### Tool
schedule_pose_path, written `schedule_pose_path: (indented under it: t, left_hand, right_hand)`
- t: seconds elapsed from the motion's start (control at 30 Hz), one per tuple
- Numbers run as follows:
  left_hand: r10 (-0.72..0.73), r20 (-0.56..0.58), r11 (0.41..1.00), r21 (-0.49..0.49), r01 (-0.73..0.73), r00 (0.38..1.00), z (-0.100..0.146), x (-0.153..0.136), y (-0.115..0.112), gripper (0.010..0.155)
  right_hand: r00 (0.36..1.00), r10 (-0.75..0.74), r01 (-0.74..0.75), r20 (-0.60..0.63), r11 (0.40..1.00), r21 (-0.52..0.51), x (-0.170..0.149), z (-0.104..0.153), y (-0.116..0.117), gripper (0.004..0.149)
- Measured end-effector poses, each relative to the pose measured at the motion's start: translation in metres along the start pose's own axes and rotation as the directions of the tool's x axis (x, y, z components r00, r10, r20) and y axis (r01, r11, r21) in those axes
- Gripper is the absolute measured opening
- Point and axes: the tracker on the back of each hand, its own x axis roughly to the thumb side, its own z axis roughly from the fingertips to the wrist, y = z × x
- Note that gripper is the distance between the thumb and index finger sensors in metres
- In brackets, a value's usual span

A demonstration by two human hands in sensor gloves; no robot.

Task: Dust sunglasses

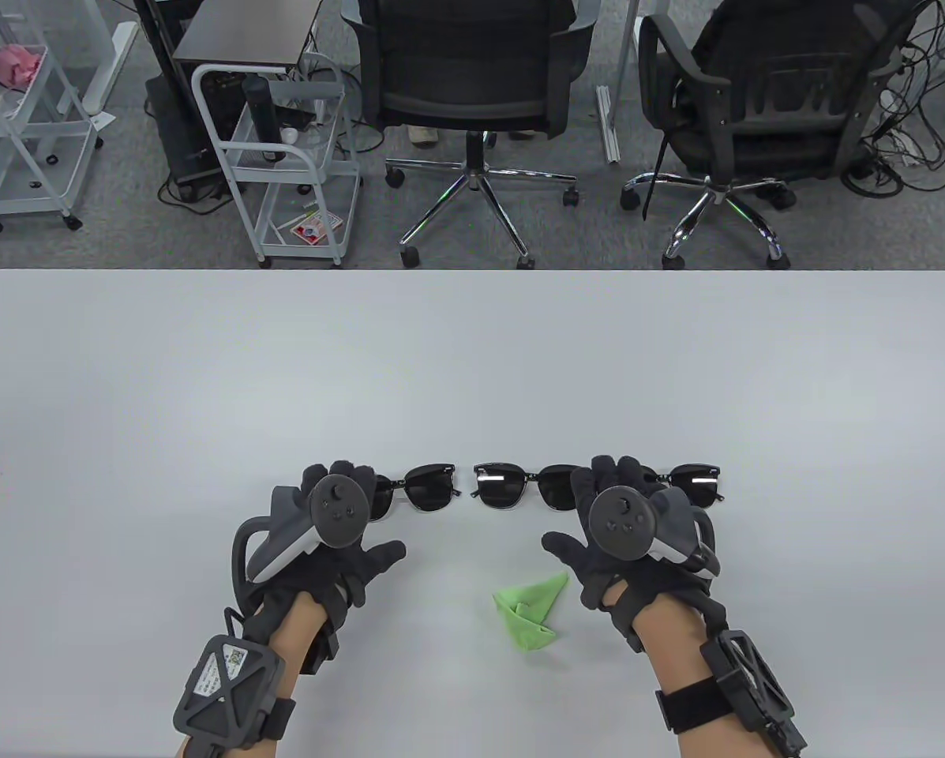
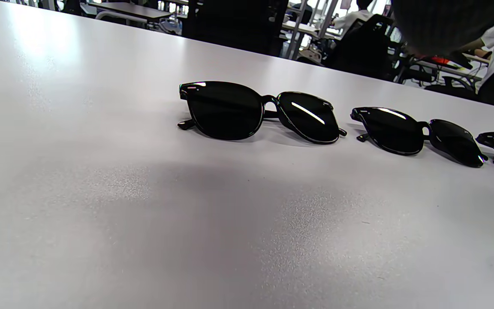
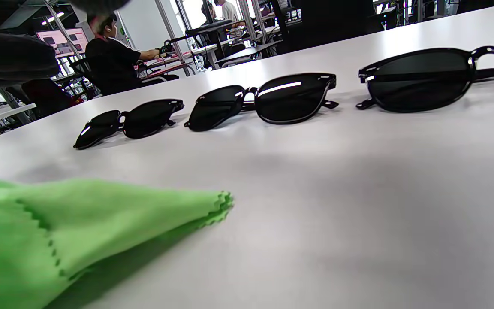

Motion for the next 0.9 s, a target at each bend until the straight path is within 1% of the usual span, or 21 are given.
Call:
schedule_pose_path:
  t: [0.2,0.9]
  left_hand:
    - [-0.007,0.012,1.0,0.009,0.007,1.0,0.0008,0.0038,0.0001,0.098]
    - [0.008,0.016,1.0,0.005,-0.008,1.0,0.0004,0.0027,0.0002,0.098]
  right_hand:
    - [0.999,0.032,-0.032,0.005,0.999,-0.008,0.0022,-0.0011,0.0005,0.087]
    - [1.0,-0.002,0.002,0.01,1.0,-0.017,0.0013,-0.0009,0.0007,0.086]
